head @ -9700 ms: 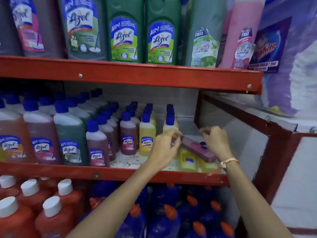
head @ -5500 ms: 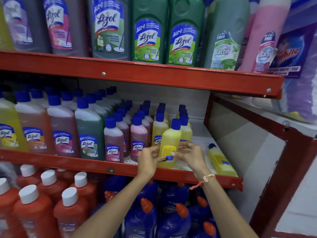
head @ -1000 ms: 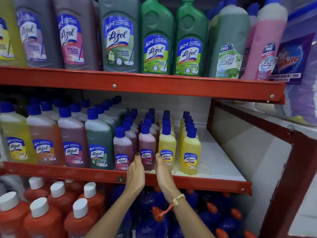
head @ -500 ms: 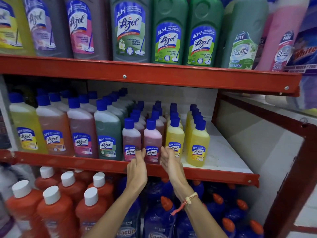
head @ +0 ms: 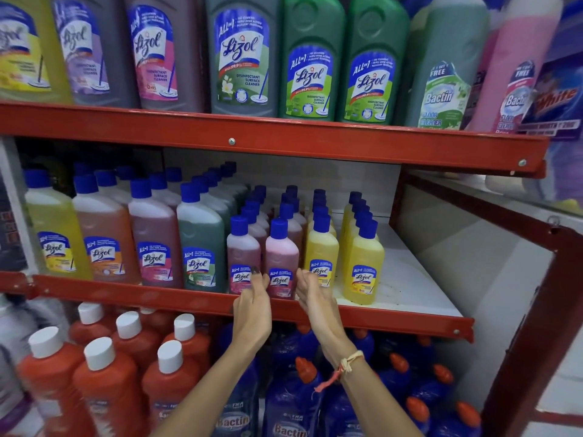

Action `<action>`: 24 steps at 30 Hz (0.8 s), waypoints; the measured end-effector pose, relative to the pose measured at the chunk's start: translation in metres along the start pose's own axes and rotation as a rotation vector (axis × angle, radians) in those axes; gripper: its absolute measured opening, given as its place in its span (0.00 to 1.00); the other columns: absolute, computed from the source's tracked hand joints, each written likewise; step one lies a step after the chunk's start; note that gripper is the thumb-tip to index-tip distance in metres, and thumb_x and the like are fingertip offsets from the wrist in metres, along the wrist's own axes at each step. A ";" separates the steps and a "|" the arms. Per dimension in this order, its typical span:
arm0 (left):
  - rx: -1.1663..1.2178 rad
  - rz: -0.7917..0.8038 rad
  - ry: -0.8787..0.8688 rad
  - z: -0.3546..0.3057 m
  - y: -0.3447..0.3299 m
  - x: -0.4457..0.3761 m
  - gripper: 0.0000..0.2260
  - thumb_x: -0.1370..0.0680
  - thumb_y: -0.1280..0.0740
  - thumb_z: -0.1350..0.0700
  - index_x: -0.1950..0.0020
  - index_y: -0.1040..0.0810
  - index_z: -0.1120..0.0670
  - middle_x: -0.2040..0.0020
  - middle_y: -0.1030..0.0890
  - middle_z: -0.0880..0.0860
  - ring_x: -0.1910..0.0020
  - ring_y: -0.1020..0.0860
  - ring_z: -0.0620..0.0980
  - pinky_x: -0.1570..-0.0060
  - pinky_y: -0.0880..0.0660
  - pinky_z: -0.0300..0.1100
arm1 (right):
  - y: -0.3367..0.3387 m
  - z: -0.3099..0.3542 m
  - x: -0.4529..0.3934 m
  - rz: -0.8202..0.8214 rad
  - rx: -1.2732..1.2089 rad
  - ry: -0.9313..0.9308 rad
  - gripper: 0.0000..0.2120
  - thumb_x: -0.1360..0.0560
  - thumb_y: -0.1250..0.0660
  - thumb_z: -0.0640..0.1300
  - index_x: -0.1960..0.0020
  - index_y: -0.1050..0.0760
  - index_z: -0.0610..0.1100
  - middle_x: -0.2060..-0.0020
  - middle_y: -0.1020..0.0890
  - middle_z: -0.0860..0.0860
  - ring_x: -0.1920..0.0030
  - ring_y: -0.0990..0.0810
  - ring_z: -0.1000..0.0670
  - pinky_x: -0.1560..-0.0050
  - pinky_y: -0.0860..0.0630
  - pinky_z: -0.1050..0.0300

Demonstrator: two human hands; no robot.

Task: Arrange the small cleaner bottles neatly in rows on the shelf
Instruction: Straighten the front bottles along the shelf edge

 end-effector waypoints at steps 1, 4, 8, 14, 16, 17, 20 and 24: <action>0.012 -0.027 0.024 0.002 0.001 0.001 0.38 0.31 0.56 0.31 0.36 0.24 0.53 0.34 0.22 0.55 0.33 0.26 0.54 0.28 0.35 0.55 | 0.001 0.002 0.003 -0.002 0.012 -0.009 0.15 0.32 0.46 0.66 0.62 0.20 0.69 0.56 0.17 0.62 0.42 0.20 0.53 0.33 0.28 0.48; 0.069 -0.122 0.070 0.010 0.005 0.009 0.38 0.31 0.55 0.30 0.41 0.21 0.54 0.38 0.19 0.56 0.36 0.24 0.57 0.30 0.33 0.57 | 0.008 0.006 0.010 -0.042 0.045 -0.011 0.22 0.25 0.45 0.62 0.51 0.20 0.49 0.53 0.16 0.54 0.39 0.21 0.47 0.34 0.29 0.45; 0.183 -0.028 0.003 -0.005 -0.013 0.031 0.25 0.19 0.52 0.47 0.41 0.21 0.60 0.42 0.18 0.57 0.41 0.20 0.53 0.35 0.28 0.46 | 0.041 0.013 0.017 -0.221 0.077 0.037 0.29 0.21 0.46 0.58 0.46 0.25 0.31 0.46 0.19 0.37 0.42 0.21 0.39 0.38 0.28 0.40; 0.073 0.169 0.019 -0.021 -0.071 0.023 0.22 0.21 0.52 0.41 0.57 0.20 0.42 0.54 0.17 0.43 0.44 0.21 0.49 0.36 0.30 0.48 | 0.059 0.021 0.005 -0.212 0.117 0.027 0.27 0.20 0.50 0.58 0.60 0.22 0.42 0.69 0.23 0.43 0.62 0.23 0.43 0.55 0.26 0.49; 0.001 0.165 -0.004 -0.024 -0.083 0.014 0.25 0.23 0.55 0.39 0.45 0.22 0.48 0.44 0.18 0.52 0.41 0.22 0.52 0.34 0.30 0.52 | 0.057 0.019 -0.003 -0.167 0.100 0.032 0.24 0.19 0.51 0.58 0.61 0.22 0.50 0.67 0.21 0.54 0.61 0.22 0.53 0.47 0.26 0.50; -0.028 0.151 -0.006 -0.023 -0.087 0.009 0.26 0.22 0.56 0.40 0.42 0.23 0.51 0.41 0.19 0.54 0.40 0.23 0.53 0.33 0.31 0.54 | 0.056 0.018 -0.006 -0.157 0.096 0.035 0.24 0.19 0.51 0.58 0.63 0.22 0.53 0.65 0.20 0.56 0.60 0.22 0.56 0.46 0.26 0.50; -0.079 0.130 -0.015 -0.020 -0.090 -0.001 0.26 0.22 0.57 0.42 0.45 0.23 0.53 0.43 0.18 0.58 0.42 0.22 0.56 0.36 0.29 0.57 | 0.058 0.016 -0.010 -0.164 0.110 0.010 0.26 0.20 0.51 0.60 0.66 0.24 0.52 0.70 0.21 0.56 0.64 0.23 0.54 0.55 0.28 0.53; -0.026 0.088 0.039 -0.013 -0.082 -0.002 0.25 0.23 0.53 0.42 0.53 0.19 0.51 0.53 0.15 0.54 0.50 0.19 0.53 0.41 0.26 0.54 | 0.062 0.014 -0.008 -0.138 0.117 -0.056 0.30 0.22 0.50 0.63 0.64 0.20 0.45 0.78 0.25 0.57 0.69 0.26 0.55 0.58 0.28 0.54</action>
Point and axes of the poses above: each hand's wrist, its own x-axis away from the middle knuckle, its own y-axis out of the back of the hand, z = x × y, the point moved 6 cm from there along -x, towards the middle knuckle
